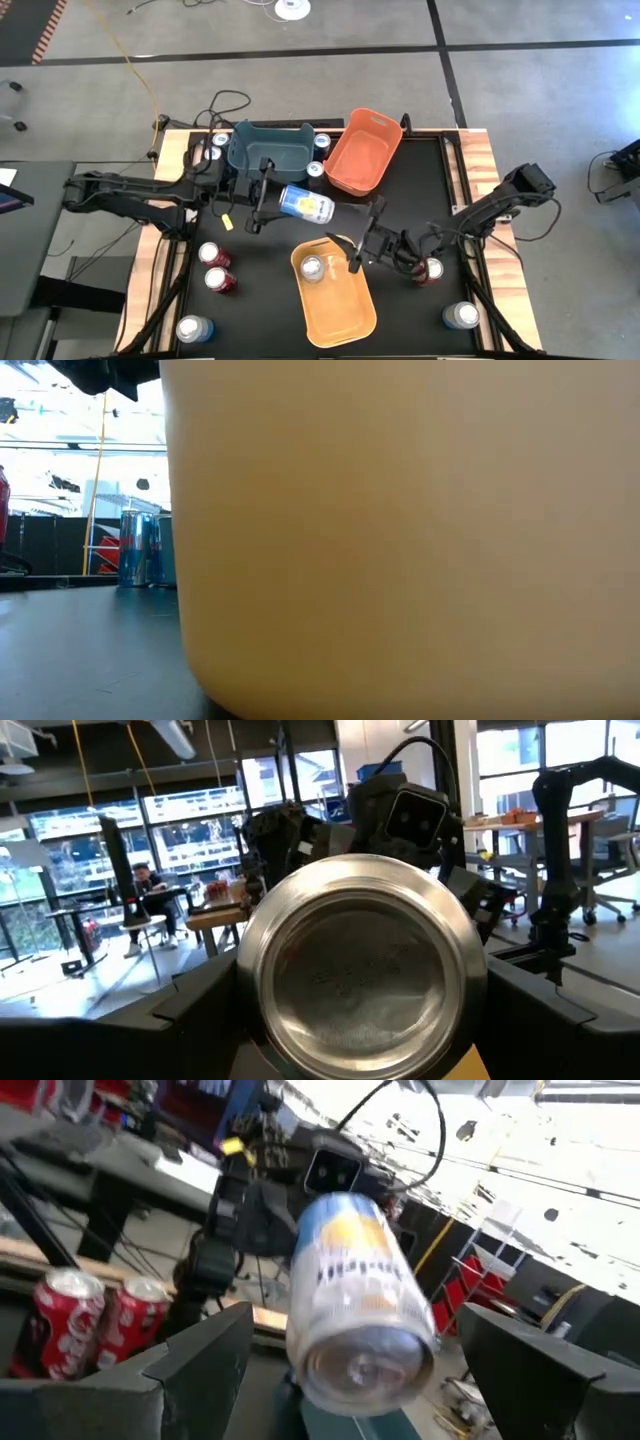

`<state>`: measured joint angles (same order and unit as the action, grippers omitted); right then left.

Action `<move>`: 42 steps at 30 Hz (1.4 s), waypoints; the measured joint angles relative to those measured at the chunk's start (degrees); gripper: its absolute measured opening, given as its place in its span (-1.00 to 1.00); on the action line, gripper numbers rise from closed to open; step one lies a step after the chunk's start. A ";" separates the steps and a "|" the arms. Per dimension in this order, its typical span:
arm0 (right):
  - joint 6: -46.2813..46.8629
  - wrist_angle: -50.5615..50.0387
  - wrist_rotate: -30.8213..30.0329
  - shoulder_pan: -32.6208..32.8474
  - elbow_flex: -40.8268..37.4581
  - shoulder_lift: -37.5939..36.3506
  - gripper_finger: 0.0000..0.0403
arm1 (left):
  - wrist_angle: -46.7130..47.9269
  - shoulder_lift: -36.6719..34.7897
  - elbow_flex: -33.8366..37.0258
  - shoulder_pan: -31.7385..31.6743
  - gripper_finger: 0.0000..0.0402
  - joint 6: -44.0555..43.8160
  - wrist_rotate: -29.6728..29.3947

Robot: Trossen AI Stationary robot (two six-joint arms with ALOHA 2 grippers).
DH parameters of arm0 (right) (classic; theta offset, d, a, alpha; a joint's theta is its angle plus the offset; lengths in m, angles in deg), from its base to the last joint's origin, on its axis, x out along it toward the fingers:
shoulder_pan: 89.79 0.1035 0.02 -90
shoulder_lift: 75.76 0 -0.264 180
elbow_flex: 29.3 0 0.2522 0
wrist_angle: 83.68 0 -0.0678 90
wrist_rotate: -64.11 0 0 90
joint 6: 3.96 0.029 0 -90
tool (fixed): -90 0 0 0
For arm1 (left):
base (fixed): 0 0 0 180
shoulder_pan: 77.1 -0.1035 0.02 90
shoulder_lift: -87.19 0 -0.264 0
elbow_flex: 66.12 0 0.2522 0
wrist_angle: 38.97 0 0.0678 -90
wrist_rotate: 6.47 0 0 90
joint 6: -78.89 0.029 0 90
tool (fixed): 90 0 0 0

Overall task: Sort soda cans
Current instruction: Put the blue white soda can into the yellow bin

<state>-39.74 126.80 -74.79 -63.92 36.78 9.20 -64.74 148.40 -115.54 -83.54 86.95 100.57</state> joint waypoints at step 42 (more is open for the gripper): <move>7.89 -1.30 18.32 -9.37 -0.31 0.07 0.29 | 3.69 -0.44 -1.24 0.04 0.55 2.39 -2.54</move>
<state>-31.85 125.50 -56.47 -73.30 36.47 9.27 -61.05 147.97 -116.78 -83.50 89.33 98.04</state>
